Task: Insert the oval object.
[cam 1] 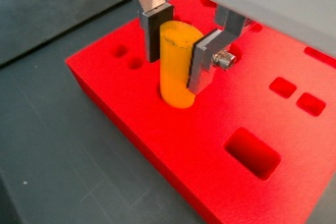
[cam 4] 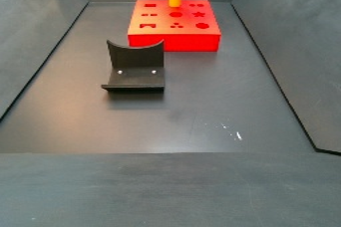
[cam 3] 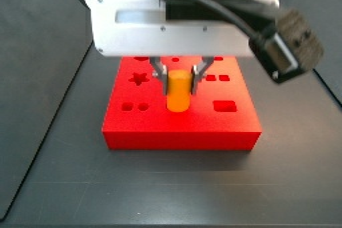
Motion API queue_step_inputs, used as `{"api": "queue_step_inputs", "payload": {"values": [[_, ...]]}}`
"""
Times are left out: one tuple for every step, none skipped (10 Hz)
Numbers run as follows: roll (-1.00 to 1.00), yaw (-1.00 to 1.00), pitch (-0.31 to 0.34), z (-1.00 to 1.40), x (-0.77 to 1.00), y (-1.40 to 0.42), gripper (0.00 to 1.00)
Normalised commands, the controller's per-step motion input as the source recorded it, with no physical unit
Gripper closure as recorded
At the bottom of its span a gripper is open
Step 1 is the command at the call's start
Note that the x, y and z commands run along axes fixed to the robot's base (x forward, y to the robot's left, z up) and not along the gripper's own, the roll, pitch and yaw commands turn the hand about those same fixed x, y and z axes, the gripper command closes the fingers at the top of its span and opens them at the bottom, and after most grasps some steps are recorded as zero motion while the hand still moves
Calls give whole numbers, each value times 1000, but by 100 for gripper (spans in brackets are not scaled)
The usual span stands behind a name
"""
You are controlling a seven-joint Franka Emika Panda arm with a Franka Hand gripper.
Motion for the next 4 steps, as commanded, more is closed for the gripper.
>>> {"api": "queue_step_inputs", "payload": {"values": [[259, 0, 89, -723, 63, -180, 100], [186, -63, 21, -863, -6, -83, 100], [49, 0, 0, -309, 0, 0, 100], [0, 0, 0, 0, 0, 0, 100]]}}
